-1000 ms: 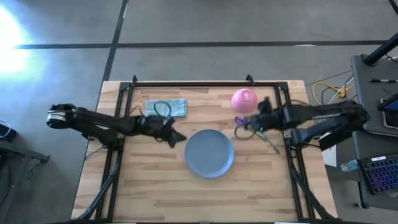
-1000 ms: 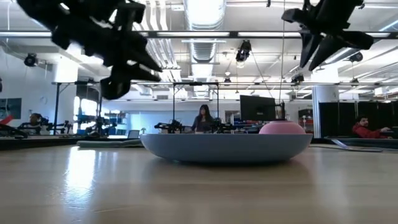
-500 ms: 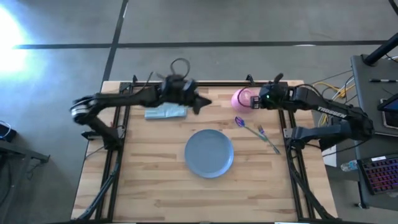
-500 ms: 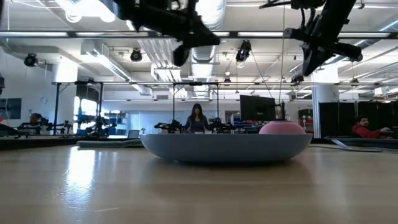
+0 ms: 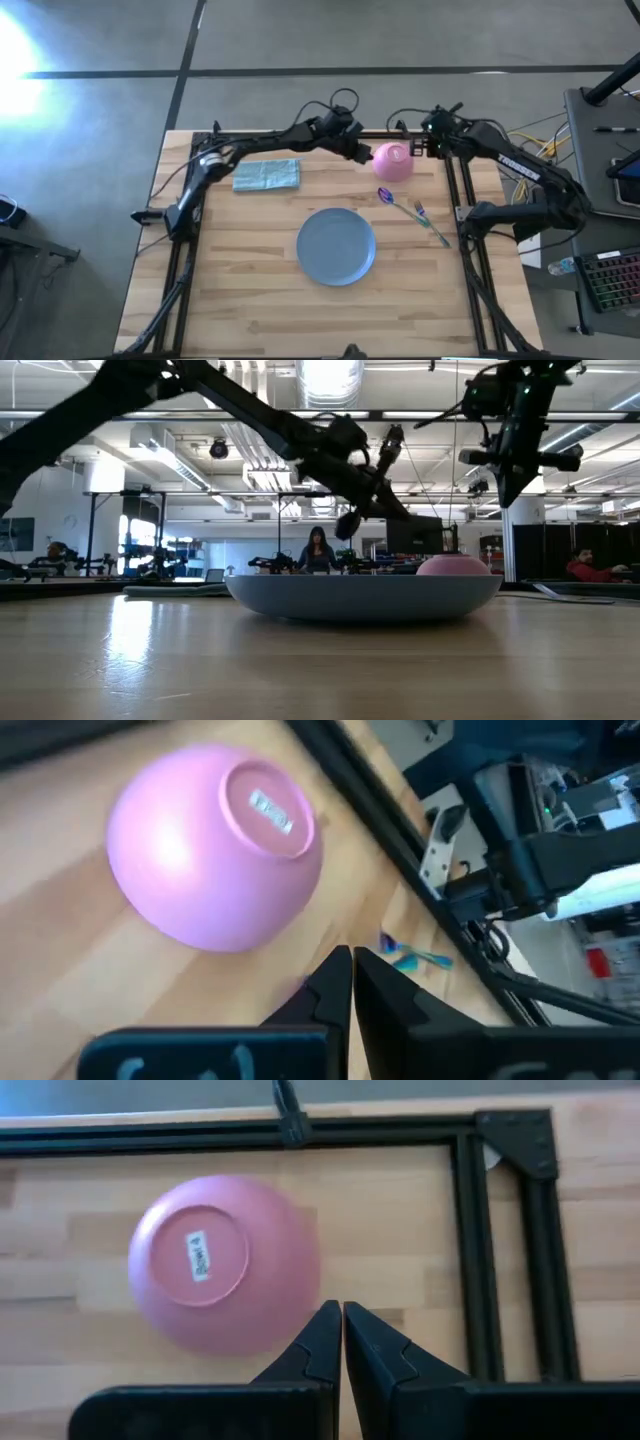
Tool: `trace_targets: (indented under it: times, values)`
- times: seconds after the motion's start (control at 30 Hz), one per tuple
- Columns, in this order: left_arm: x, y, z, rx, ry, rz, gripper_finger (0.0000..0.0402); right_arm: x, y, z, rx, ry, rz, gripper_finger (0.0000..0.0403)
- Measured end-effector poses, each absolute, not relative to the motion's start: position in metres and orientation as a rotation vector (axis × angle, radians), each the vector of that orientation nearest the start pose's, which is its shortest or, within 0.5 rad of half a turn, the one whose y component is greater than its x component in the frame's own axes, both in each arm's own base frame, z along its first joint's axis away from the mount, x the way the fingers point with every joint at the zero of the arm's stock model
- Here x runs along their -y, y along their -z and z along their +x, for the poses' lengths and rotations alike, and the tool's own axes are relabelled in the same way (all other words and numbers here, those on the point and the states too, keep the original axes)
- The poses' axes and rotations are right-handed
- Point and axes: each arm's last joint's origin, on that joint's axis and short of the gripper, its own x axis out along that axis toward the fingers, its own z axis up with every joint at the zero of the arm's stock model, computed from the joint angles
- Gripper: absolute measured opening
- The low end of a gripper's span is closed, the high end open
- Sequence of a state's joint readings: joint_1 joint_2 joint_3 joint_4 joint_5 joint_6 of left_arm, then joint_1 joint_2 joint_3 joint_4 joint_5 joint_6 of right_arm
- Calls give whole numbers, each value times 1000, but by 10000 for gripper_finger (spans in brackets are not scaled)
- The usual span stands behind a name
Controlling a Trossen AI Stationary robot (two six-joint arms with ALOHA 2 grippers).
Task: Set table place
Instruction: Put the pink bowl on top the blue plate
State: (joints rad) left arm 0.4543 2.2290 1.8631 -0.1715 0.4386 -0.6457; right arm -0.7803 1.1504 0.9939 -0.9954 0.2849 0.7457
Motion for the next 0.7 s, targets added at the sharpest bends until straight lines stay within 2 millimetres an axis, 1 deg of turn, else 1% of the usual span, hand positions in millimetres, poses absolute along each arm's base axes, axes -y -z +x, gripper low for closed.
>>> trace_targets:
  times: [0.13, 0.23, 0.3, 0.43, 0.6, 0.7]
  values:
    - [-233, -212, 479, -477, -141, -975, 0, 177, -265, 138, -751, 1310, 1015, 9]
    - [-243, -201, 482, -484, -146, -1046, 0, 198, -251, 139, -748, 1298, 1098, 9]
    - [-248, -198, 481, -481, -159, -1069, 0, 208, -238, 138, -783, 1330, 1142, 9]
    - [-254, -196, 478, -481, -173, -1077, 0, 225, -215, 135, -838, 1410, 1236, 9]
    - [-260, -191, 470, -531, -212, -1110, 0, 239, -198, 144, -857, 1459, 1300, 9]
    - [-260, -185, 467, -569, -232, -1127, 0, 249, -193, 149, -842, 1482, 1341, 9]
